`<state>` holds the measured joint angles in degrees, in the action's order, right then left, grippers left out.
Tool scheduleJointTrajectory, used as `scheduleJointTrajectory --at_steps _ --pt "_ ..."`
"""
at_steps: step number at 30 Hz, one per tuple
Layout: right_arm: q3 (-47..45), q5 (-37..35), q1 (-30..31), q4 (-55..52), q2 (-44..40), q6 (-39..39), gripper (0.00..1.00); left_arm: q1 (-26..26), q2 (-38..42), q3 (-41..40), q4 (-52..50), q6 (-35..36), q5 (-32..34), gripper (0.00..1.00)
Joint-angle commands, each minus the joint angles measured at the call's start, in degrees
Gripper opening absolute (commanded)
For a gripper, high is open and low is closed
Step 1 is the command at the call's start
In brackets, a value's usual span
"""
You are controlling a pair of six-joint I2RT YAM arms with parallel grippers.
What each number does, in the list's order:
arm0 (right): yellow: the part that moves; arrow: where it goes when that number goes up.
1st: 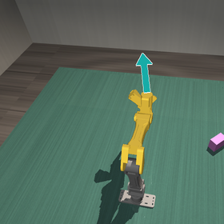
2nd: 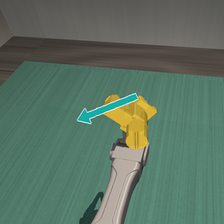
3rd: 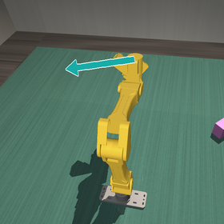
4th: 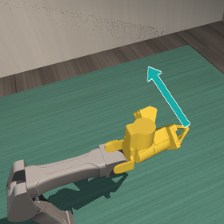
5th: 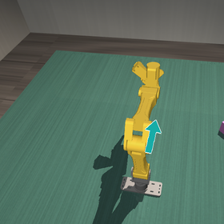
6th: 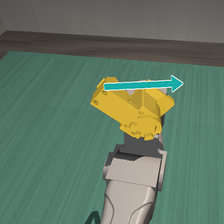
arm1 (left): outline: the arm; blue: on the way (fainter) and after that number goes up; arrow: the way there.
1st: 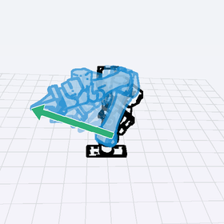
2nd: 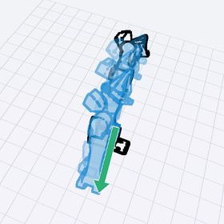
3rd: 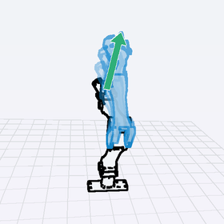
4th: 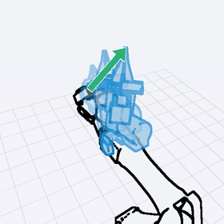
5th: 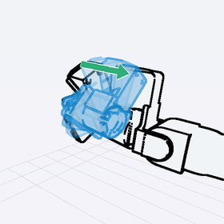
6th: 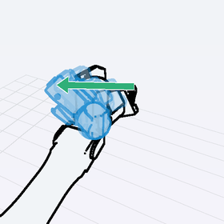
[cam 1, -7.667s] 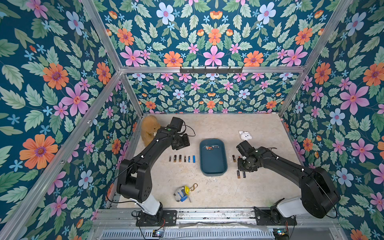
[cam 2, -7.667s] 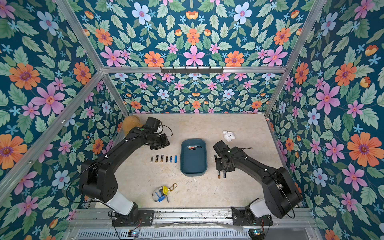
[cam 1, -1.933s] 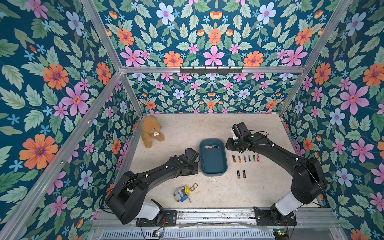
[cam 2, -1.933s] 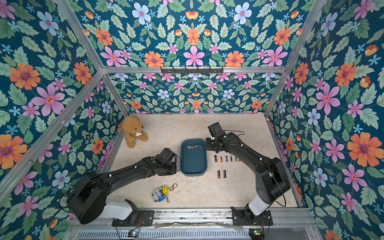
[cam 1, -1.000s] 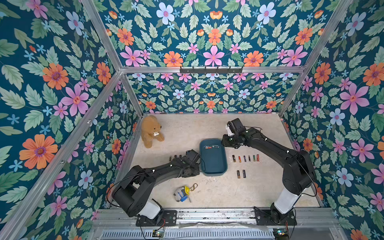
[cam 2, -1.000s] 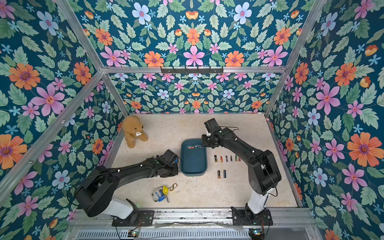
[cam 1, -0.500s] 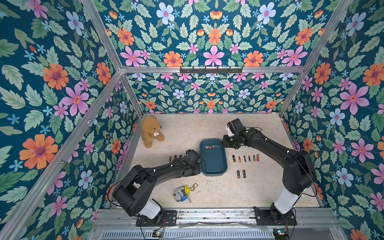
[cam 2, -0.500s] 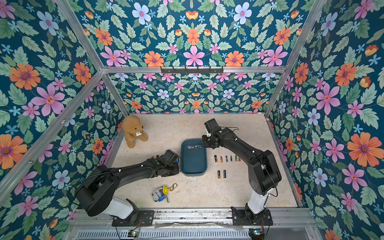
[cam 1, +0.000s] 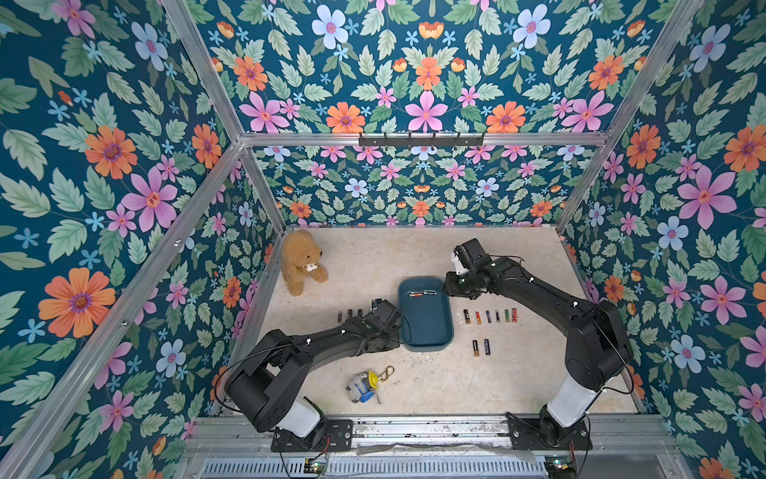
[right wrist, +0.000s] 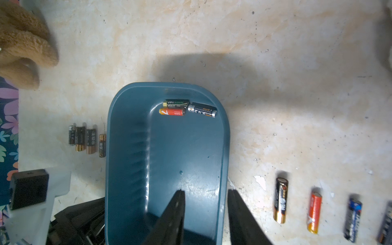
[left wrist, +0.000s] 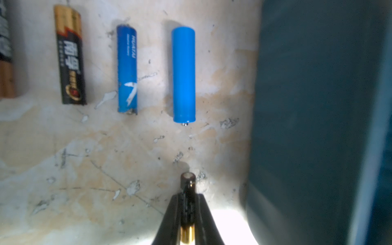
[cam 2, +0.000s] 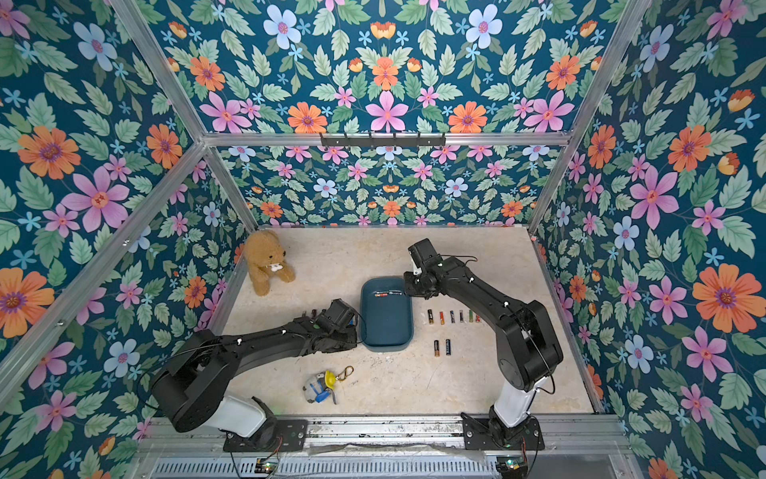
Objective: Take the batteries out of the storage box
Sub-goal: Place the battery at the center of the board.
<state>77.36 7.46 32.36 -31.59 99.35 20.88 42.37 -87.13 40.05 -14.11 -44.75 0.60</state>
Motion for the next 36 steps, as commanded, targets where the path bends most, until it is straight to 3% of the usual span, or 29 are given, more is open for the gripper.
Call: scheduleJointTrajectory --at_steps 1,36 --pt "-0.1 0.2 0.0 -0.2 -0.5 -0.8 0.39 -0.1 -1.3 -0.9 -6.3 0.1 0.1 0.17" --pt "-0.8 0.6 0.0 0.9 -0.5 -0.8 0.40 -0.1 0.5 0.6 -8.8 0.6 0.0 0.22"
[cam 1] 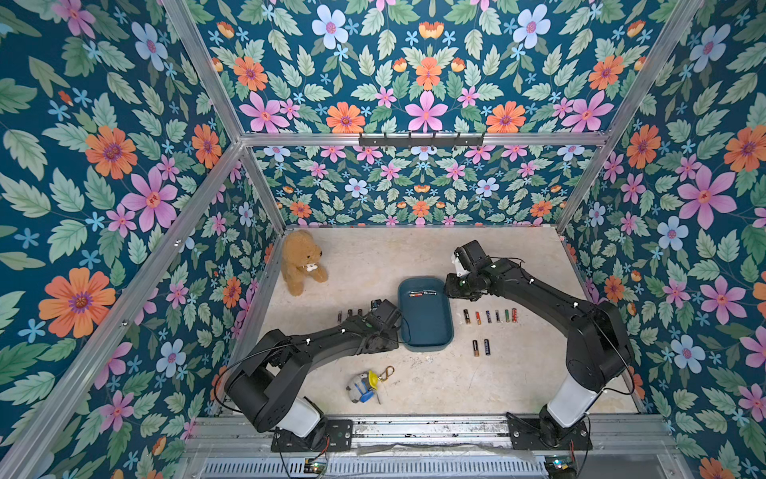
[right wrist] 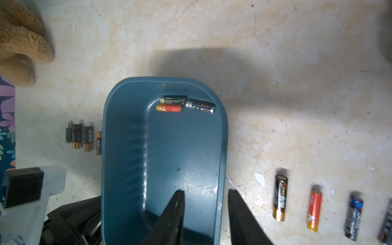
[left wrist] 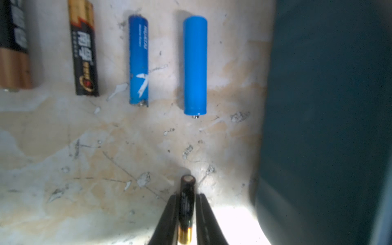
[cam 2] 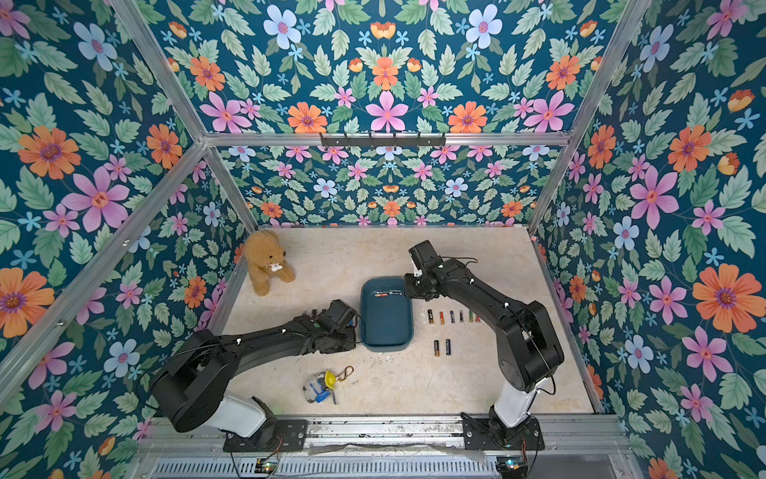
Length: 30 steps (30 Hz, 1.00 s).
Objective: Take the batteries out of the storage box
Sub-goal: Place the battery at the center of the board.
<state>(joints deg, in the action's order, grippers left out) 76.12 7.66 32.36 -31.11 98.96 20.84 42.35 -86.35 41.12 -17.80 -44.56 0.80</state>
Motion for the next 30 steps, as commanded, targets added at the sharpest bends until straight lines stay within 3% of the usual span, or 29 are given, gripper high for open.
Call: scheduleJointTrajectory --at_steps 1,23,30 --pt "0.6 0.5 0.0 0.4 0.0 -0.7 0.40 -0.1 -0.1 -0.3 -5.3 0.4 -0.1 0.22" --pt "1.1 1.4 0.2 1.1 0.4 -0.8 0.40 0.0 3.7 2.2 -6.8 0.8 0.1 0.41" --pt "5.1 -2.4 3.0 -1.2 2.6 -3.2 0.40 0.0 2.6 8.5 -11.0 3.1 0.1 0.44"
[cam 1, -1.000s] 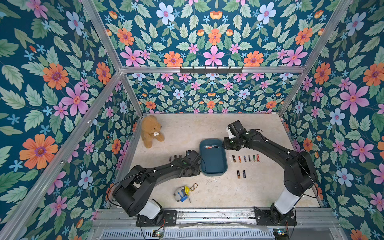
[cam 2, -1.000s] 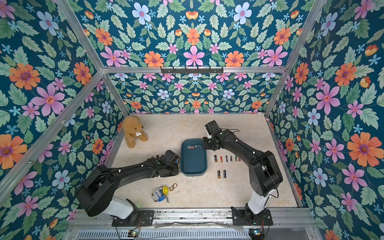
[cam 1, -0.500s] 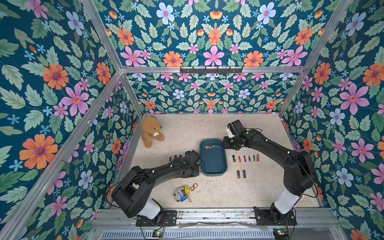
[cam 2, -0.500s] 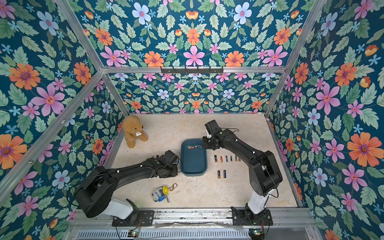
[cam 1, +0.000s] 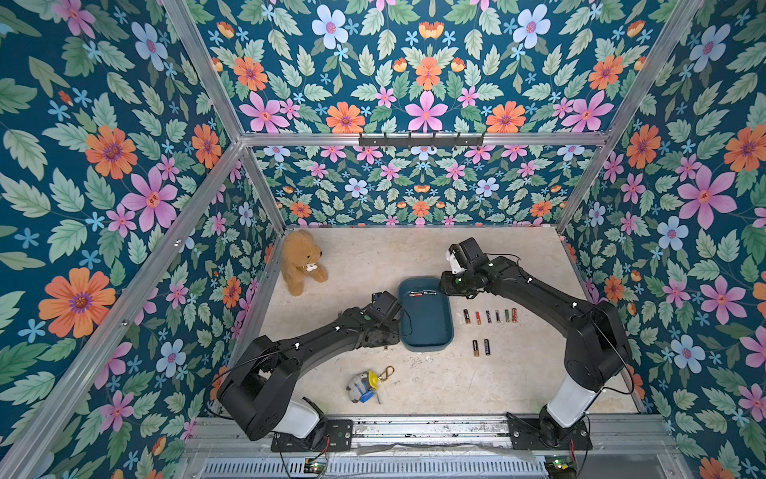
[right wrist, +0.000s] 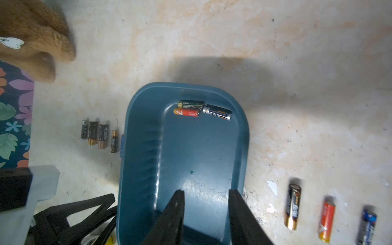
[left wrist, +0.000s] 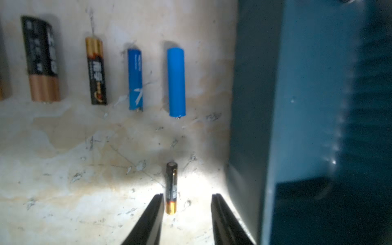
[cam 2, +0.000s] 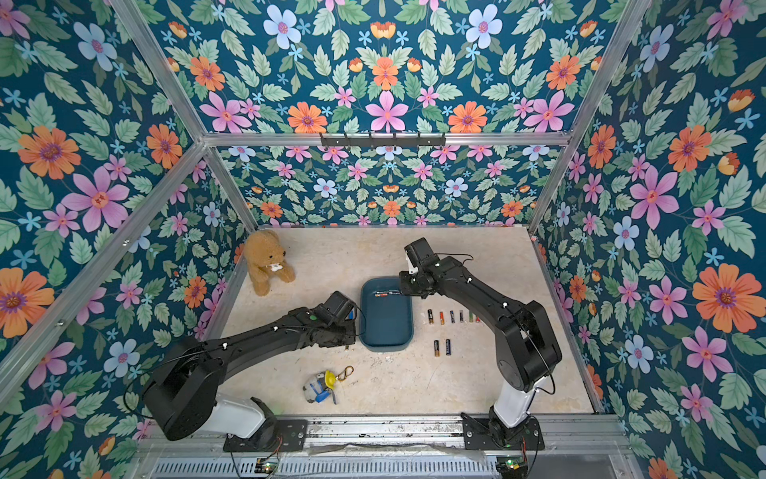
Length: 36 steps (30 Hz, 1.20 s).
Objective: Take the batteries out of the storage box
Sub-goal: Place the battery at the center of the board, then pick up the battery from the storage box.
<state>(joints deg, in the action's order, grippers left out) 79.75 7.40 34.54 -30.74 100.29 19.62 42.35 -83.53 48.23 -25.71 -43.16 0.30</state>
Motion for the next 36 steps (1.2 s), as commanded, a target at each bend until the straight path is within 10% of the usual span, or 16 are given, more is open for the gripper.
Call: scheduleJointTrajectory --at_steps 1,36 --pt "2.5 -2.5 1.2 -2.1 2.4 -2.7 0.41 -0.1 -0.1 2.2 -3.7 2.0 1.0 0.44" --pt "17.4 -8.0 3.8 -1.4 24.8 -13.5 0.61 -10.0 4.6 -0.9 -1.4 5.1 -7.2 0.51"
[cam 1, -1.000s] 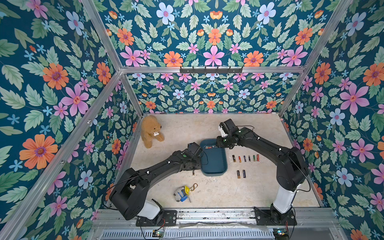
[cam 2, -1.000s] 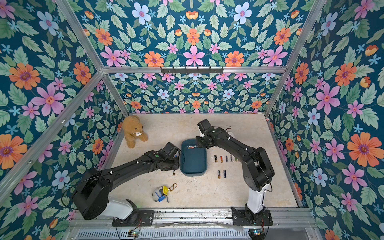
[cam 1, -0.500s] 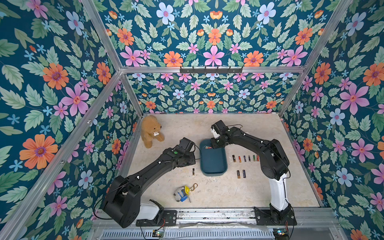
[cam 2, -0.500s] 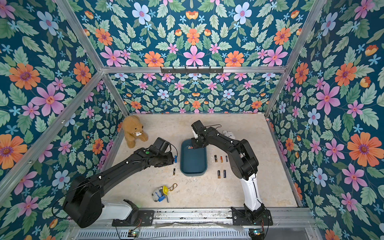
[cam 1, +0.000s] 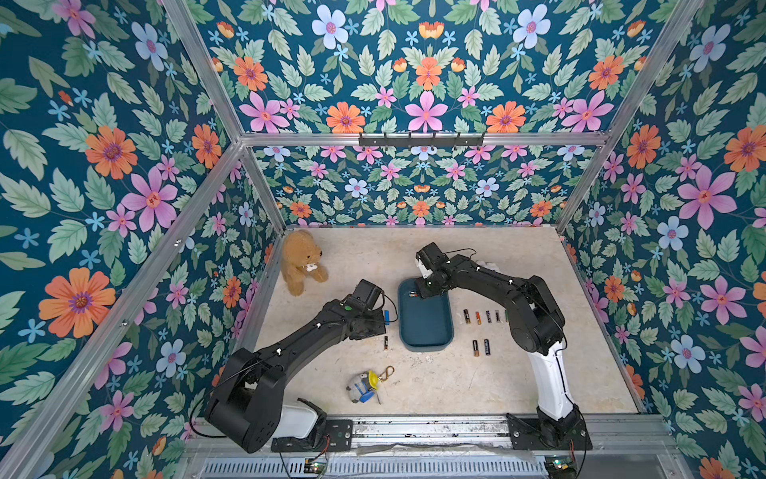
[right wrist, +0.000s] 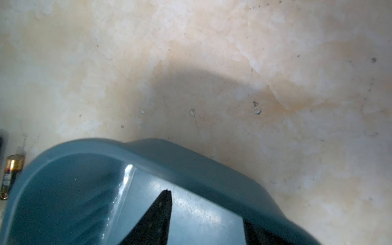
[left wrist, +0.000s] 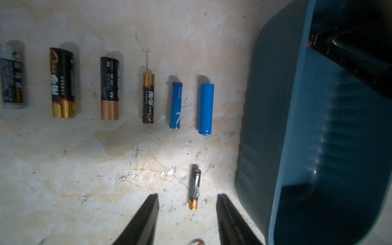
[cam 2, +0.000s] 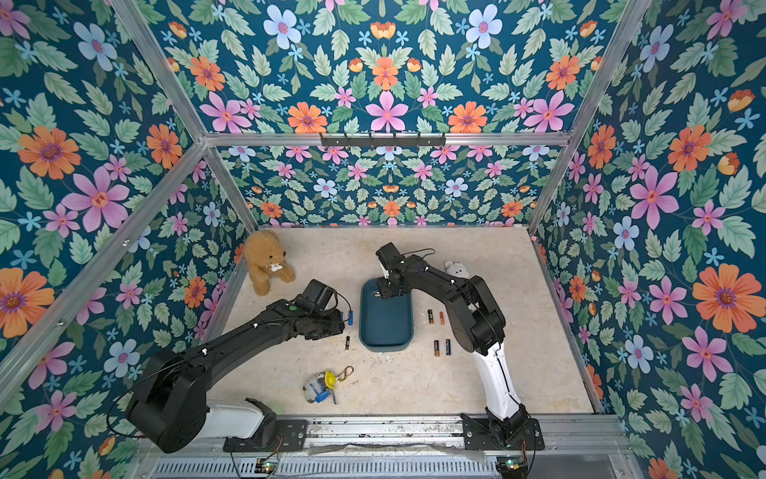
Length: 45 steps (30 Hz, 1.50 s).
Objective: Take the batteries out of the storage box
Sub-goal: Pick up the battery from the storage box.
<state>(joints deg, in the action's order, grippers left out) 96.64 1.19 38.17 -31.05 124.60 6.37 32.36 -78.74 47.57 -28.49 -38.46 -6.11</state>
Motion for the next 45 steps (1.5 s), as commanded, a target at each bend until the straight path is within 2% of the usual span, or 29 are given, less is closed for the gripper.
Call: scheduleJointTrajectory --at_steps 1,8,14,20,23,29,35,45 --pt "0.7 -2.1 0.1 -1.2 0.6 -0.4 0.62 0.0 -0.1 -0.3 1.5 0.2 -0.8 0.50" --pt "0.7 -2.5 0.2 -2.3 1.5 -1.1 0.66 0.0 -0.1 -1.2 2.2 0.1 -0.9 0.51" --pt "0.8 -0.5 0.6 -2.9 1.6 -0.9 0.65 0.0 0.0 -2.5 3.2 -0.4 -1.2 0.51" --pt "0.8 0.0 1.4 -3.9 1.2 0.3 0.60 0.0 0.3 -3.0 3.4 -0.5 -1.2 0.51" --pt "-0.7 -0.9 1.6 -3.2 0.1 1.1 0.54 0.0 0.6 -2.9 3.2 -0.3 -1.1 0.51" --pt "-1.0 -3.7 1.6 -3.7 0.6 2.6 0.48 0.0 1.5 -2.3 1.5 0.0 -0.3 0.51" --pt "1.3 -4.7 1.6 -4.8 2.0 3.9 0.49 0.0 2.4 -2.9 0.8 0.0 0.1 0.51" --pt "0.9 -4.4 1.6 -2.9 1.0 8.0 0.55 0.0 2.9 -3.2 0.7 -0.2 0.3 0.51"
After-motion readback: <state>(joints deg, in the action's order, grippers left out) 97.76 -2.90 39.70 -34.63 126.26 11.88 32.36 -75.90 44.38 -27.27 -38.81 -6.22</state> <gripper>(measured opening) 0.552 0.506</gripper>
